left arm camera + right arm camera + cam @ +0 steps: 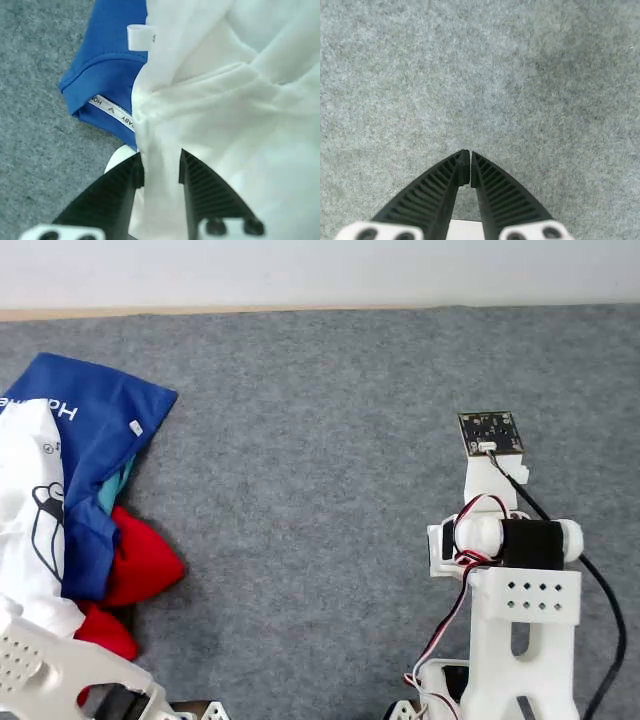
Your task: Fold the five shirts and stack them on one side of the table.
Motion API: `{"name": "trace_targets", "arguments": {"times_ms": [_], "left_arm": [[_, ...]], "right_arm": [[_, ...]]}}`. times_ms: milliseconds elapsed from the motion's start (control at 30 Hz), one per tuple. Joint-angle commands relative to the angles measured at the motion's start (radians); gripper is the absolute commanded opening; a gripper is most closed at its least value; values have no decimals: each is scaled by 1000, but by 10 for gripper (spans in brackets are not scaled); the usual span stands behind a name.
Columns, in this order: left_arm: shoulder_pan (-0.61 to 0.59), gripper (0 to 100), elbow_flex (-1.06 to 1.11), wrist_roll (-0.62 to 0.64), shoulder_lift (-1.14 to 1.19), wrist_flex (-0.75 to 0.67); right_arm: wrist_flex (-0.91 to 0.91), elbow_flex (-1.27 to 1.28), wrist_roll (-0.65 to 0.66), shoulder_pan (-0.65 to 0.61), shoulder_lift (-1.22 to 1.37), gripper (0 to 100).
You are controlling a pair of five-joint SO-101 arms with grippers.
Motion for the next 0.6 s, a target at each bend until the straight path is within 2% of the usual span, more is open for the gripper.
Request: {"name": "trace_targets", "arguments": {"times_ms": [0,133,567], "left_arm": [[20,111,-61,0,-3,20],[34,60,-59,0,-2,18],[18,122,-61,0,68,-8]], "right_arm": [[-15,-6,11,7,2,12],[-13,-6,11,7,-5,12],[-8,-6,11,7,-7,12]]}}
